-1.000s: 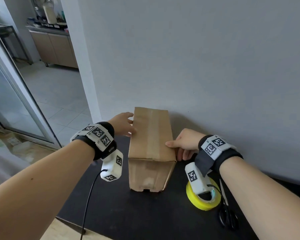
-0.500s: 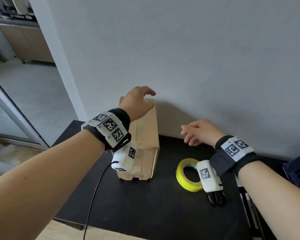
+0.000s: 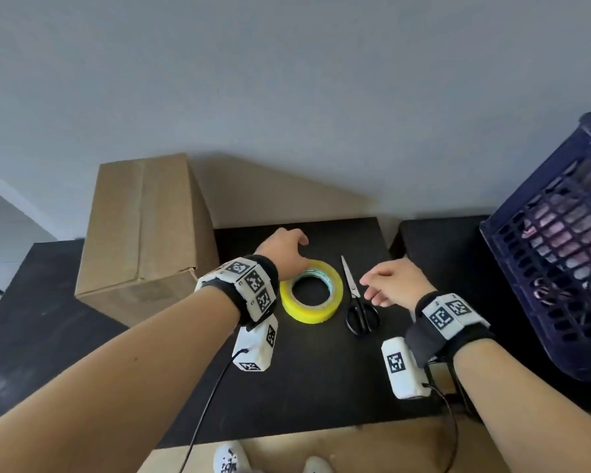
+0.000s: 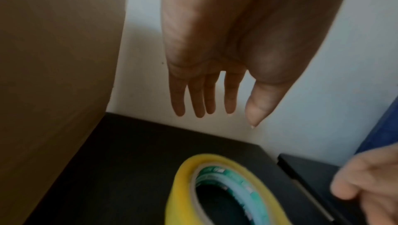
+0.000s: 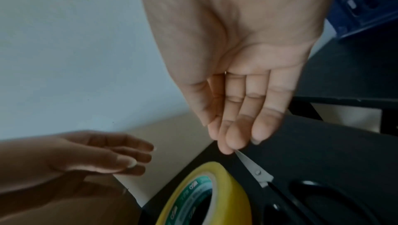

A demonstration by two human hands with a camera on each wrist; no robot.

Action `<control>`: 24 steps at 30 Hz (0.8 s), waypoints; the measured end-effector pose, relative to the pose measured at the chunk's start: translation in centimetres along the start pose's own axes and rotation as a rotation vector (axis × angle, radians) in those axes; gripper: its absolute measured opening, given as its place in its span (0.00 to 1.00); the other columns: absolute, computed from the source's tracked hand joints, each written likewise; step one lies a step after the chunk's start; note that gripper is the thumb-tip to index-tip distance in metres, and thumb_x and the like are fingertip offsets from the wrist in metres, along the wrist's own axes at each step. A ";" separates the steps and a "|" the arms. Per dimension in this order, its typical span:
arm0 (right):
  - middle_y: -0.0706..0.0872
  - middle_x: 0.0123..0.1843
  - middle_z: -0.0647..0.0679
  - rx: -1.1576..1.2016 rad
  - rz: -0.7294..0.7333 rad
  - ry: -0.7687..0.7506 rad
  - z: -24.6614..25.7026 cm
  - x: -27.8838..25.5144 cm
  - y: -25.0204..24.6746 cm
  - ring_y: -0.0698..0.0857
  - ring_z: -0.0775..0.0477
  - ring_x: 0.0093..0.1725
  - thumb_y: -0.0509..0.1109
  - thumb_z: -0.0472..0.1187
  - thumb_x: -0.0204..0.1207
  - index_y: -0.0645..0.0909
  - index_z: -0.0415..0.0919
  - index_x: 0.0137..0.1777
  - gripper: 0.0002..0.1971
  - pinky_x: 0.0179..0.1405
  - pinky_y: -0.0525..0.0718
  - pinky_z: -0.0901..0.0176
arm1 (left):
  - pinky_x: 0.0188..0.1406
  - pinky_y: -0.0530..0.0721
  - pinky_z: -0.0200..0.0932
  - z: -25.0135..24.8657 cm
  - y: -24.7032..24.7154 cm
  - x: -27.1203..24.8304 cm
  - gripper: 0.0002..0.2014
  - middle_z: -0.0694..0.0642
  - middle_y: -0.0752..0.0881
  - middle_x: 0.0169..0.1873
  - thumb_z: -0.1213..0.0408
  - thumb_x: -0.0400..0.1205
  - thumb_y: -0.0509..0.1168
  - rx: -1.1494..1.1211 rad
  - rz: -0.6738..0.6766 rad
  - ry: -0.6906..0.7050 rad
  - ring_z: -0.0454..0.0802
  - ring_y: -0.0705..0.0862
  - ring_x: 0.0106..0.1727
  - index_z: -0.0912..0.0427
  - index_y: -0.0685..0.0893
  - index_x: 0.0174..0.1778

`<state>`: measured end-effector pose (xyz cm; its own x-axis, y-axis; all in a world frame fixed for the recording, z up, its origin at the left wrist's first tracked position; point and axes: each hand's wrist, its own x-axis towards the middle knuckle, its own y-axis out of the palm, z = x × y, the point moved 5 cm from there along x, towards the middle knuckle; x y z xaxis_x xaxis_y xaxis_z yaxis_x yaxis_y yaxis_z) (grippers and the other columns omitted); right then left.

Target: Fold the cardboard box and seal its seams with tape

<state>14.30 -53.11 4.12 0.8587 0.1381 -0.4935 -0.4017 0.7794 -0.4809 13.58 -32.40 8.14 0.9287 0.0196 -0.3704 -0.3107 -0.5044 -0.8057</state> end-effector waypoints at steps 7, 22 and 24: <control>0.89 0.34 0.42 0.038 0.054 0.015 -2.3 0.7 2.2 0.84 0.51 0.29 0.68 0.38 0.78 0.87 0.40 0.43 0.06 0.27 0.83 0.67 | 0.58 0.84 0.53 4.5 4.6 2.5 0.37 0.63 0.77 0.67 0.50 0.78 0.67 0.051 0.118 -0.284 0.60 0.83 0.60 0.60 0.60 0.79; 0.88 0.43 0.51 0.019 -0.088 -0.108 0.2 0.8 0.5 0.87 0.49 0.48 0.68 0.40 0.77 0.87 0.47 0.45 0.05 0.56 0.86 0.51 | 0.53 0.86 0.51 3.5 6.7 3.7 0.16 0.61 0.85 0.51 0.61 0.79 0.63 -0.153 0.102 -0.308 0.60 0.88 0.49 0.64 0.74 0.61; 0.90 0.47 0.49 0.076 -0.129 -0.139 1.5 0.2 -0.6 0.89 0.48 0.49 0.67 0.41 0.79 0.84 0.49 0.50 0.05 0.56 0.87 0.48 | 0.40 0.89 0.47 2.0 5.2 3.1 0.09 0.59 0.86 0.37 0.64 0.80 0.62 -0.414 0.112 -0.322 0.57 0.89 0.36 0.65 0.75 0.52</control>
<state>15.15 -52.65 5.44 0.9392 0.1130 -0.3242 -0.2648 0.8394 -0.4746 14.48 -33.26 1.88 0.7650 0.1770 -0.6193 -0.2383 -0.8154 -0.5275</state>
